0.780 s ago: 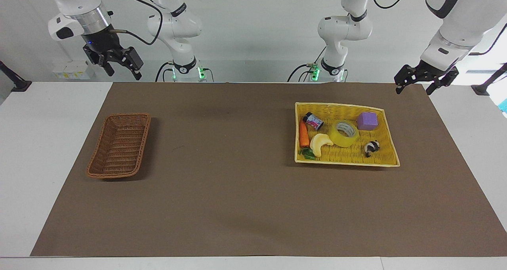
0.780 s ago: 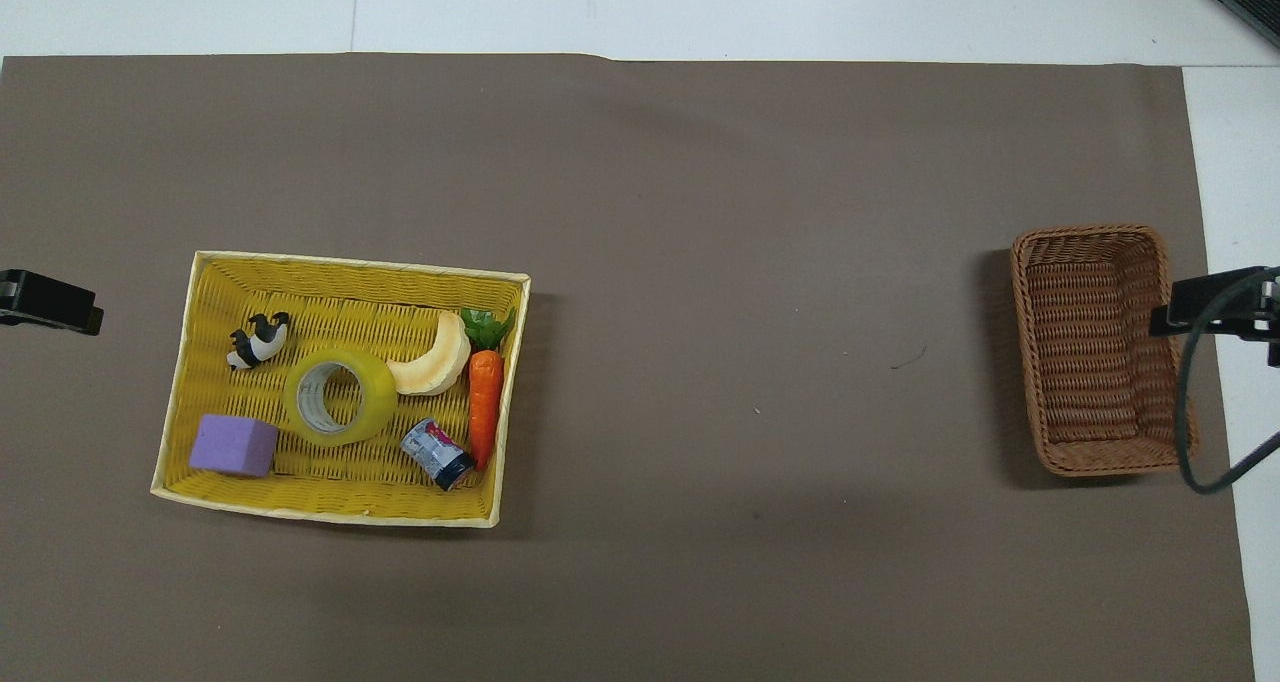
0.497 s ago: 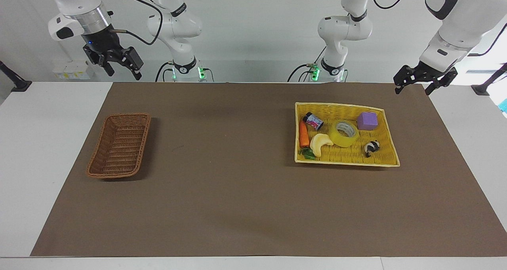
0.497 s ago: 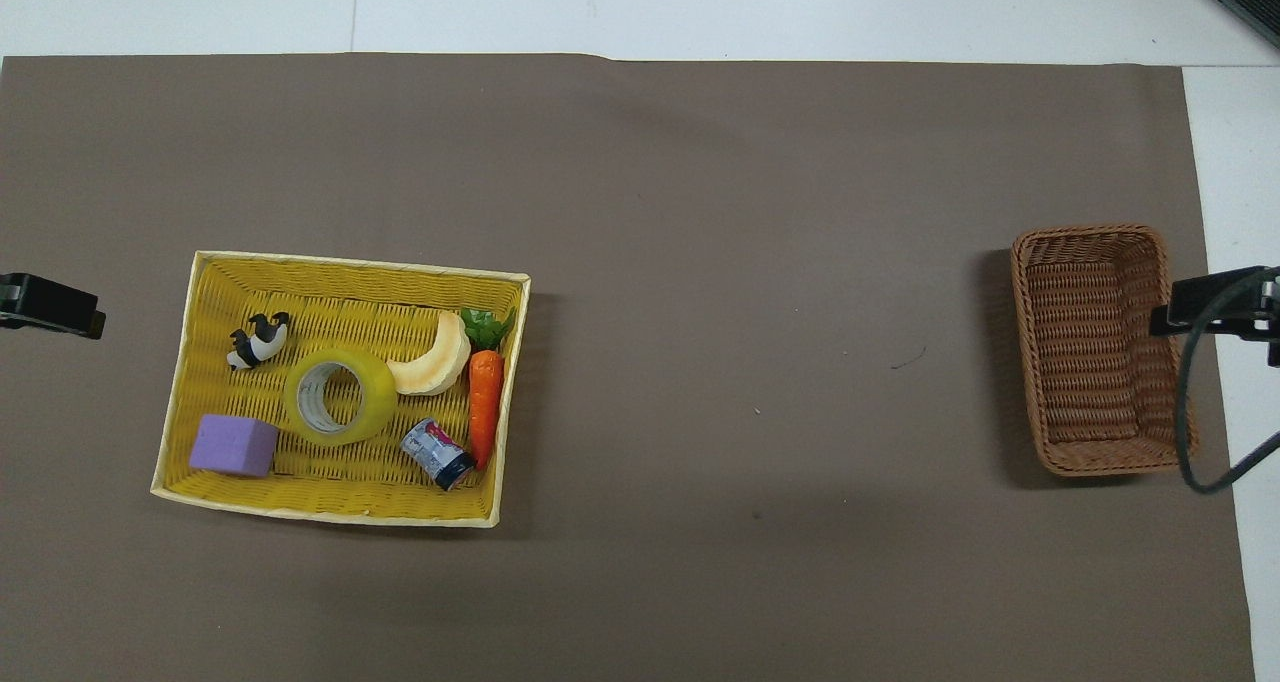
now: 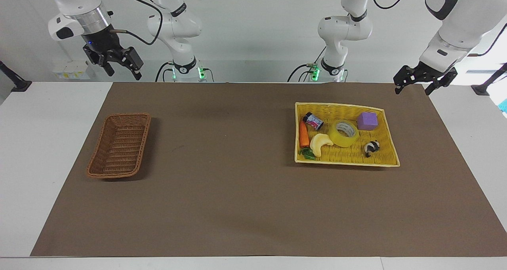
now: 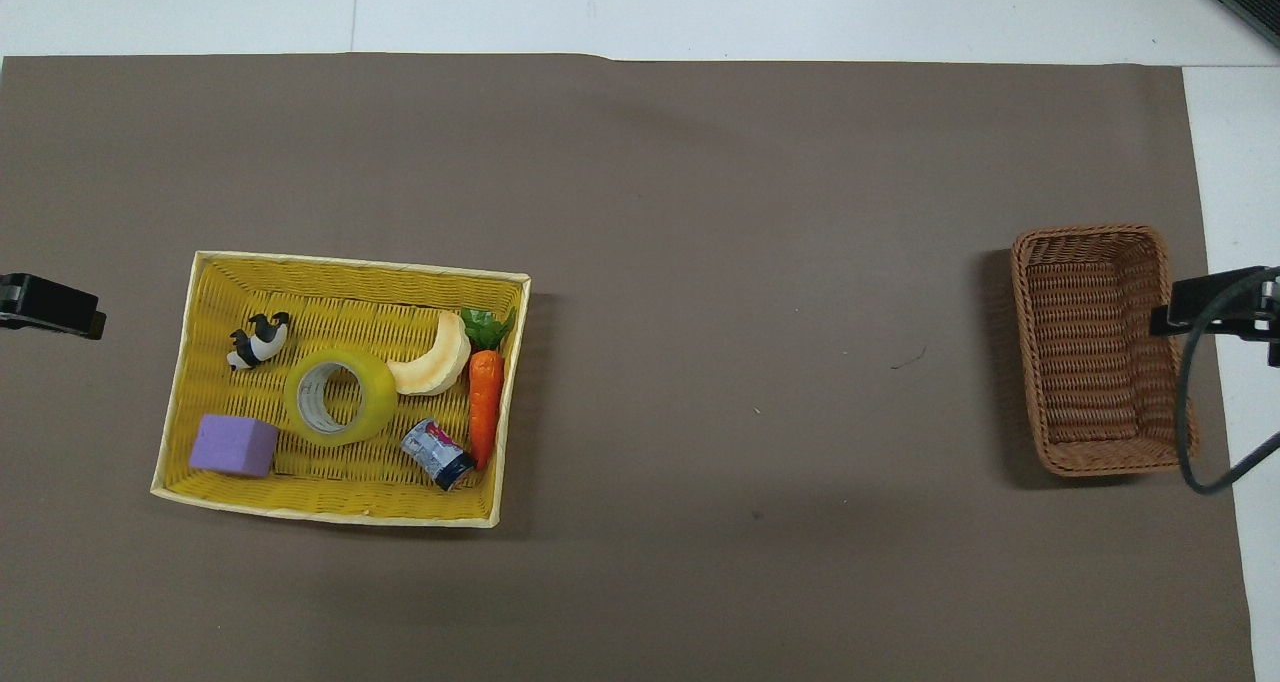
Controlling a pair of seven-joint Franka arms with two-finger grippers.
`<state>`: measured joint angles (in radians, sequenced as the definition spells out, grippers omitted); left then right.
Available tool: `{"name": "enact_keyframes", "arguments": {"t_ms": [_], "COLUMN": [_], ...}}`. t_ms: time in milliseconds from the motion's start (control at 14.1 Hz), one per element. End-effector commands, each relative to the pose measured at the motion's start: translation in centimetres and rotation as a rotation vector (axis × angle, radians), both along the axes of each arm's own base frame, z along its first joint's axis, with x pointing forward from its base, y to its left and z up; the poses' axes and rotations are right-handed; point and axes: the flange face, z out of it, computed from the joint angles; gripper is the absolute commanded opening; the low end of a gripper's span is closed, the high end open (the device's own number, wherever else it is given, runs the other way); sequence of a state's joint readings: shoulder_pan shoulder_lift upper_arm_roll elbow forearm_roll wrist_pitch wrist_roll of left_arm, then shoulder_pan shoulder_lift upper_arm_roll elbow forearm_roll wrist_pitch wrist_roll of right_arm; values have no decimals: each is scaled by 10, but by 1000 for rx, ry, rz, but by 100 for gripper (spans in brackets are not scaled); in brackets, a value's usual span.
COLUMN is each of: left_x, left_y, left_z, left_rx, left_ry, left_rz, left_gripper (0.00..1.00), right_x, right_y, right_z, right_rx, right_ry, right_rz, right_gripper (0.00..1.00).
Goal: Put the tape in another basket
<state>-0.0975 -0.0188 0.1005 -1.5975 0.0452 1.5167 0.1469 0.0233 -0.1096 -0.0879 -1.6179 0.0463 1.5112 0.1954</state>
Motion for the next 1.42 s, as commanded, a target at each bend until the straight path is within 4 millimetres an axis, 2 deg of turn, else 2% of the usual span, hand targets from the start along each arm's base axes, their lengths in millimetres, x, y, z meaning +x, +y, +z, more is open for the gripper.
{"name": "enact_keyframes", "arguments": {"t_ms": [0, 142, 355, 780, 1348], "left_x": [-8, -9, -10, -22, -23], "left_y": [-1, -1, -2, -4, -2], "left_z": [0, -1, -2, -22, -23], "left_rx": [-4, -6, -38, -54, -55], "left_ry": [11, 12, 6, -29, -25], "left_rz": [-12, -15, -14, -26, -55], "left_gripper": [100, 100, 100, 100, 100], "right_x": [-6, -8, -5, -5, -5], "right_y": [-1, 2, 2, 2, 2], "right_z": [0, 1, 1, -1, -1], "right_rx": [-1, -2, -3, -2, -2], "right_ry": [0, 7, -18, -9, -9], "right_rz": [18, 38, 211, 221, 221], "right_gripper": [100, 100, 100, 100, 100]}}
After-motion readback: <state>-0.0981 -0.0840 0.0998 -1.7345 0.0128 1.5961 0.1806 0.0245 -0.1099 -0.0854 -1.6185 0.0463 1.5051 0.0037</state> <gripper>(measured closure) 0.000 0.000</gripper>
